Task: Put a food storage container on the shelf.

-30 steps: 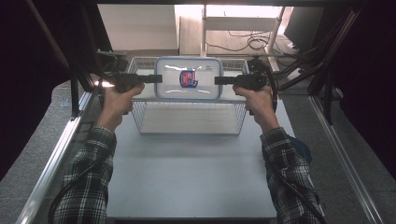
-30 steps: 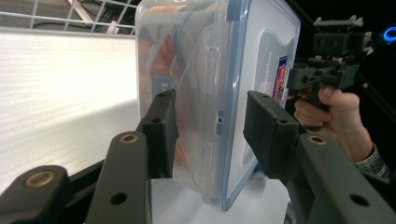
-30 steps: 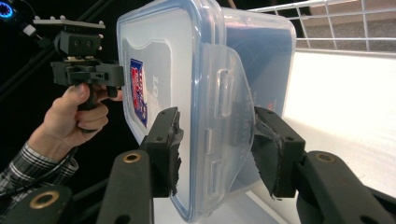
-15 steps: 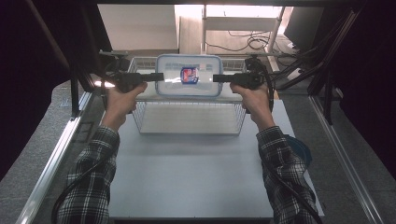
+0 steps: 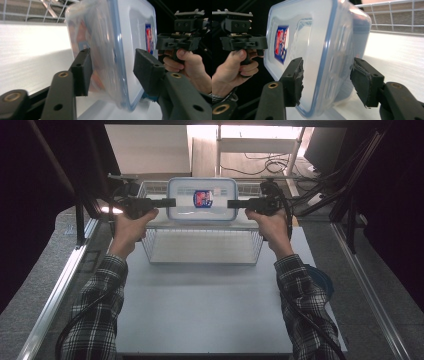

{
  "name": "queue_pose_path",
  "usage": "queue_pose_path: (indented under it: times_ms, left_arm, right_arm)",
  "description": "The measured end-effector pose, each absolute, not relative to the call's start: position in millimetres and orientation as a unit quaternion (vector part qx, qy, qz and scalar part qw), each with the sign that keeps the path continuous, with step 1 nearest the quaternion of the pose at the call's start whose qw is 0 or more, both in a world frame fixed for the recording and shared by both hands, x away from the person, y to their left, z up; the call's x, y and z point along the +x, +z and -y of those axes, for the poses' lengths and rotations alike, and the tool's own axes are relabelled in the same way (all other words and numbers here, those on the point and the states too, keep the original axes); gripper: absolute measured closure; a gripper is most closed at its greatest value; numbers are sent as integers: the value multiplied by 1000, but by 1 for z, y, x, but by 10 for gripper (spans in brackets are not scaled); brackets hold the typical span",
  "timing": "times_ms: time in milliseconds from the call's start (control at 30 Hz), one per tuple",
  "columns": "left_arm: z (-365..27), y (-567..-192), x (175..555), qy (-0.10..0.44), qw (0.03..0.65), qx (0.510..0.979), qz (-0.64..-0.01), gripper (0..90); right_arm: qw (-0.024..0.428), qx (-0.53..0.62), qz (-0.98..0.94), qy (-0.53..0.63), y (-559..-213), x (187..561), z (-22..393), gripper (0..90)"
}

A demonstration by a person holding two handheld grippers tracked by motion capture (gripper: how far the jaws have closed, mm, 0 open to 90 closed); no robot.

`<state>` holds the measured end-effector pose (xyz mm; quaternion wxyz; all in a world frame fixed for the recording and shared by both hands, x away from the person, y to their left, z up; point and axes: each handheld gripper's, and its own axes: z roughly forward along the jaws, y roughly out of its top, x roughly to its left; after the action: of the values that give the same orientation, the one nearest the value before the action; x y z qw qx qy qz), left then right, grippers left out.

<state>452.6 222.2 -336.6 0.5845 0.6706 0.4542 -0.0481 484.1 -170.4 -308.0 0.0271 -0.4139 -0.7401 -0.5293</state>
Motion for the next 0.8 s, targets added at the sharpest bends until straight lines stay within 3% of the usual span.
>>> queue_pose_path:
  times_ms: [267,367,667,700,800]
  left_arm:
    - [-224,-341,456,-62,589,664,-457,449]
    - [-222,-342,456,-44,574,672,-466,407]
    - [-220,-340,455,-34,568,671,-475,358]
    - [-220,-340,455,-32,568,669,-479,357]
    - [-220,-339,456,-25,567,666,-483,346]
  right_arm:
    - [35,-422,744,-517,-311,486,169,394]
    - [28,-425,752,-504,-313,485,164,321]
    - [25,-437,745,-503,-313,485,162,276]
    - [-12,-439,751,-492,-309,482,160,254]
    - [-57,-437,760,-477,-301,478,158,252]
